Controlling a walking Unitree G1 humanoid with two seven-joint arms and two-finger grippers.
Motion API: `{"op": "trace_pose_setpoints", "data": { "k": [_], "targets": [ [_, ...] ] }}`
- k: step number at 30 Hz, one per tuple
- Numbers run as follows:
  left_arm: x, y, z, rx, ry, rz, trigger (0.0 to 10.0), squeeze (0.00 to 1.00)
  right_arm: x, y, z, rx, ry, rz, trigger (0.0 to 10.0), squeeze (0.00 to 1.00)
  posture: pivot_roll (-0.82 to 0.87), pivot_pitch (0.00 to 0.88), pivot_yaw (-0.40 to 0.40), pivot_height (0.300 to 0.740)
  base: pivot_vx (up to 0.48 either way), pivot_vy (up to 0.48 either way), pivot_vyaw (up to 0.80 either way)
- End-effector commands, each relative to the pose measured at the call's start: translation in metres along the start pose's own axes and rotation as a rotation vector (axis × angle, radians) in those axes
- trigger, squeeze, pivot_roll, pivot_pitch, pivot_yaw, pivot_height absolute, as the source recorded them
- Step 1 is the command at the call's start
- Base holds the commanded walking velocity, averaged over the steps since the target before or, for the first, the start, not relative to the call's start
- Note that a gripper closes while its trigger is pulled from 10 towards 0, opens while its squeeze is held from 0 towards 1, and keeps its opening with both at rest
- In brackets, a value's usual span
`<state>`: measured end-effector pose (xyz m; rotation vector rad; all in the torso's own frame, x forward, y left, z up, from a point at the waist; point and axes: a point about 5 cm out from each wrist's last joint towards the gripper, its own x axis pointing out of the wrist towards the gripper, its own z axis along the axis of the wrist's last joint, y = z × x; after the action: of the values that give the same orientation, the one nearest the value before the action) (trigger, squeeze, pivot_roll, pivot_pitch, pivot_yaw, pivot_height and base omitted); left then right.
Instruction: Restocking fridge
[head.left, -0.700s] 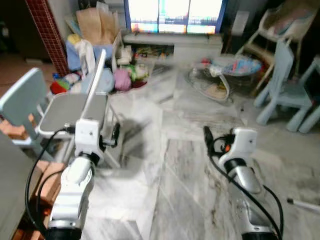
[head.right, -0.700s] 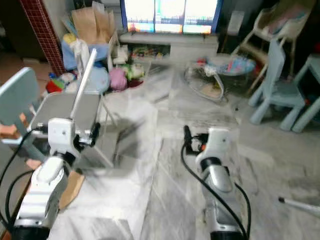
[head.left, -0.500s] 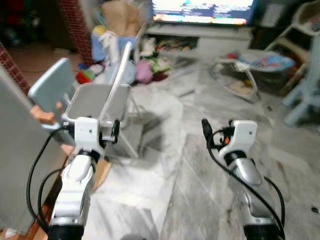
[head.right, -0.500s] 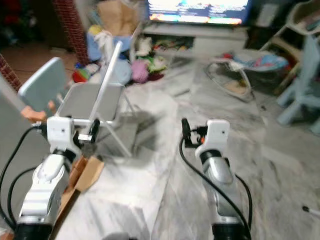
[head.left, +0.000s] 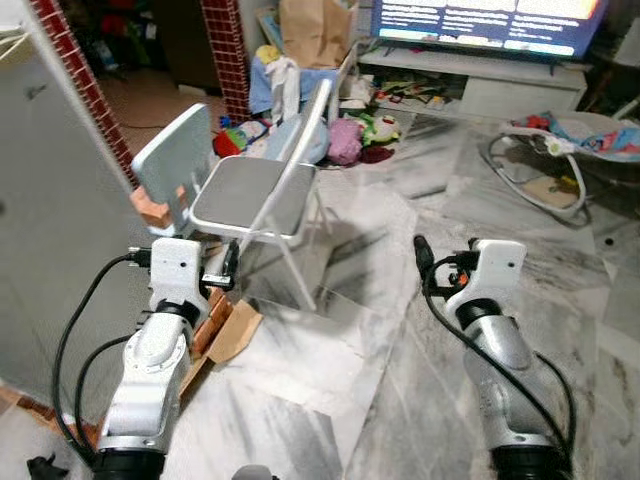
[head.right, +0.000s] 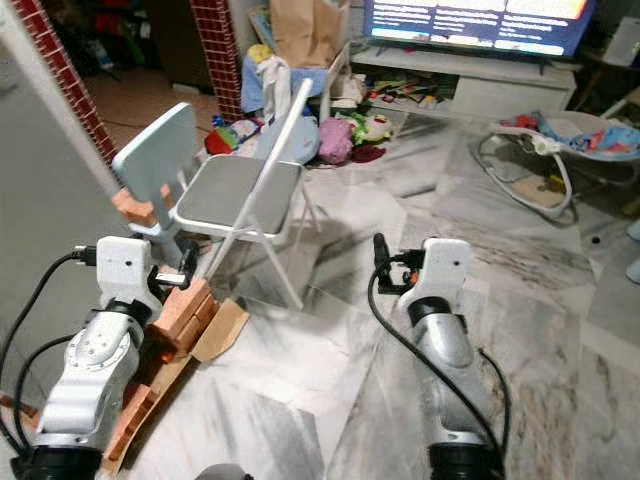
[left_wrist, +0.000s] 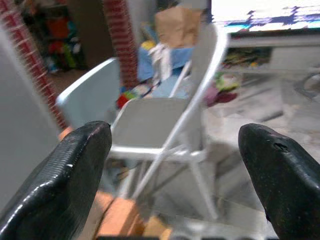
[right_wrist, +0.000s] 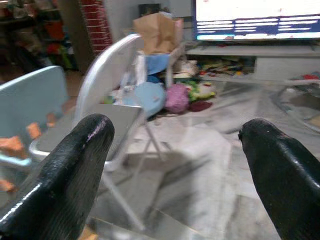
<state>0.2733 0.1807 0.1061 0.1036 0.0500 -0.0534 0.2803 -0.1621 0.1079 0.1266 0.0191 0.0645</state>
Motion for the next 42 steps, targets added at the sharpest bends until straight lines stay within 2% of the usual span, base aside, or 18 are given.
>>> {"op": "trace_pose_setpoints", "data": {
  "k": [1, 8, 15, 20, 23, 25, 30, 34, 37, 40, 42],
  "targets": [
    [-0.001, 0.005, 0.000, 0.003, 0.013, 0.008, 10.0, 0.00, 0.001, 0.003, -0.001, 0.001, 0.008, 0.013, 10.0, 0.00, 0.06, 0.000, 0.038, 0.740, 0.000, 0.480, 0.00],
    [0.002, 0.001, 0.001, 0.006, 0.005, -0.022, 10.0, 0.00, 0.004, 0.000, -0.004, 0.005, 0.021, 0.001, 10.0, 0.00, 0.07, 0.000, 0.022, 0.740, 0.000, 0.480, 0.00],
    [0.003, 0.004, 0.001, 0.003, 0.007, -0.015, 10.0, 0.00, 0.011, 0.006, 0.006, -0.018, -0.006, 0.016, 10.0, 0.00, 0.05, 0.000, 0.024, 0.740, 0.000, 0.480, 0.00],
    [0.000, 0.002, 0.000, -0.008, 0.010, -0.017, 10.0, 0.00, 0.010, 0.006, 0.005, -0.022, -0.002, 0.019, 10.0, 0.00, 0.05, 0.000, 0.022, 0.740, 0.000, 0.480, 0.00],
    [-0.001, -0.002, 0.000, -0.020, -0.012, -0.013, 10.0, 0.00, 0.006, 0.001, 0.000, -0.015, 0.017, 0.004, 10.0, 0.00, 0.07, 0.000, -0.012, 0.740, 0.000, 0.427, 0.00],
    [-0.001, -0.002, 0.001, -0.002, -0.014, -0.006, 10.0, 0.00, 0.005, -0.002, -0.002, -0.016, 0.028, -0.002, 10.0, 0.00, 0.08, 0.000, -0.030, 0.740, 0.000, 0.000, 0.00],
    [-0.009, 0.001, 0.000, -0.020, -0.013, 0.052, 10.0, 0.00, 0.007, 0.000, -0.006, -0.036, 0.064, 0.050, 10.0, 0.00, 0.11, 0.000, -0.090, 0.740, 0.000, 0.000, 0.00],
    [-0.012, 0.001, -0.002, -0.019, -0.004, 0.051, 10.0, 0.00, 0.009, 0.001, -0.005, -0.036, 0.062, 0.057, 10.0, 0.00, 0.11, 0.000, -0.084, 0.740, 0.000, 0.176, 0.00],
    [-0.015, 0.000, -0.005, -0.010, 0.011, 0.036, 10.0, 0.00, 0.011, 0.002, -0.003, -0.034, 0.055, 0.056, 10.0, 0.00, 0.11, 0.000, -0.066, 0.740, 0.000, 0.480, 0.00],
    [-0.018, -0.005, -0.006, 0.043, 0.021, -0.064, 10.0, 0.00, 0.010, -0.002, -0.004, -0.035, 0.049, 0.017, 10.0, 0.00, 0.10, 0.000, -0.038, 0.740, 0.000, 0.480, 0.00],
    [-0.018, -0.006, -0.006, 0.048, 0.021, -0.071, 10.0, 0.00, 0.010, -0.002, -0.004, -0.035, 0.049, 0.013, 10.0, 0.00, 0.10, 0.000, -0.038, 0.740, 0.000, 0.480, 0.00]
  ]
}}
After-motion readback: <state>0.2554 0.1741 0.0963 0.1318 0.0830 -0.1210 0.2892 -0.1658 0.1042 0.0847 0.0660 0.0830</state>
